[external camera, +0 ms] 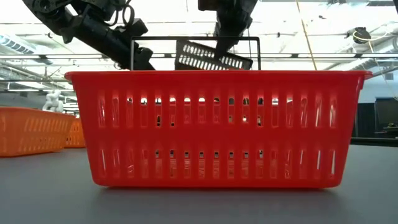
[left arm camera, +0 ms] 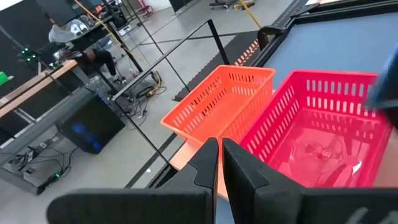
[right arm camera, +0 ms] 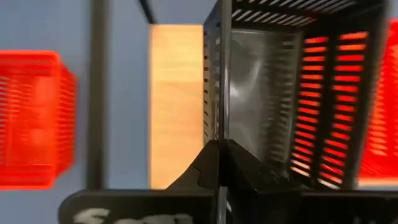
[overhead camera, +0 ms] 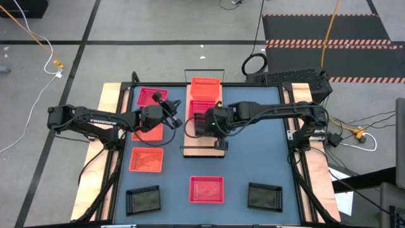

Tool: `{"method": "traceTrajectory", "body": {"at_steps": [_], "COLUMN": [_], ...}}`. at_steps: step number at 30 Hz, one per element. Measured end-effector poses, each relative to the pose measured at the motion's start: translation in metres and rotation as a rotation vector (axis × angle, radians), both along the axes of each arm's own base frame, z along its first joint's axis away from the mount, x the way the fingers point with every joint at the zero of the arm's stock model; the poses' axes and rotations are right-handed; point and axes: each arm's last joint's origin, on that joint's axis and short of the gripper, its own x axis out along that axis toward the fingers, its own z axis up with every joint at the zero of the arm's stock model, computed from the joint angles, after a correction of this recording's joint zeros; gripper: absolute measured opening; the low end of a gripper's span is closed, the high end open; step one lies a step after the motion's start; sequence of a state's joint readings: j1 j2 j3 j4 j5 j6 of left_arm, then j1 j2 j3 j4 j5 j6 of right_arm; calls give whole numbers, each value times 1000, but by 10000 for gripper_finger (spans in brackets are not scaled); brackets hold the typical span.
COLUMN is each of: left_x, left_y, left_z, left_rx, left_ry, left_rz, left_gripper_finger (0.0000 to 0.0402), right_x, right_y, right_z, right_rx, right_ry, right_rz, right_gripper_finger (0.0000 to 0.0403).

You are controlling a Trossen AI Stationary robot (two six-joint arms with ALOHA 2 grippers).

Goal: Stack baskets on shelf by color
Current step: Put the top black bin on the shelf

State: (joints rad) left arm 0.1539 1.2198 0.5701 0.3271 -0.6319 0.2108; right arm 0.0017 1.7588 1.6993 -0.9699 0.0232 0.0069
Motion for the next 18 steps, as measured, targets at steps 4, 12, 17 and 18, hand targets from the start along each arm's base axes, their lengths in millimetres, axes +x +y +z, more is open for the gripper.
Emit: {"method": "traceTrajectory", "body": {"at_steps": [4,12,17,18], "left_x": [0,0,0,0], "left_y": [0,0,0,0], "left_z": [0,0,0,0], "left_rx": [1,0,0,0], "left_ry": [-1,5,4,4], "left_rz": [0,0,0,0], "left_gripper_finger": [26,26,26,26], "right_x": [2,2,1,1], "right_y": [1,3,1,0], "right_z": [1,0,0,0], "right_rx": [33,67,74,74], "right_ry": [-23,-22,-12,-12], "right_rz": [31,48,29,26], "right_gripper_finger": [1,1,12,14]}}
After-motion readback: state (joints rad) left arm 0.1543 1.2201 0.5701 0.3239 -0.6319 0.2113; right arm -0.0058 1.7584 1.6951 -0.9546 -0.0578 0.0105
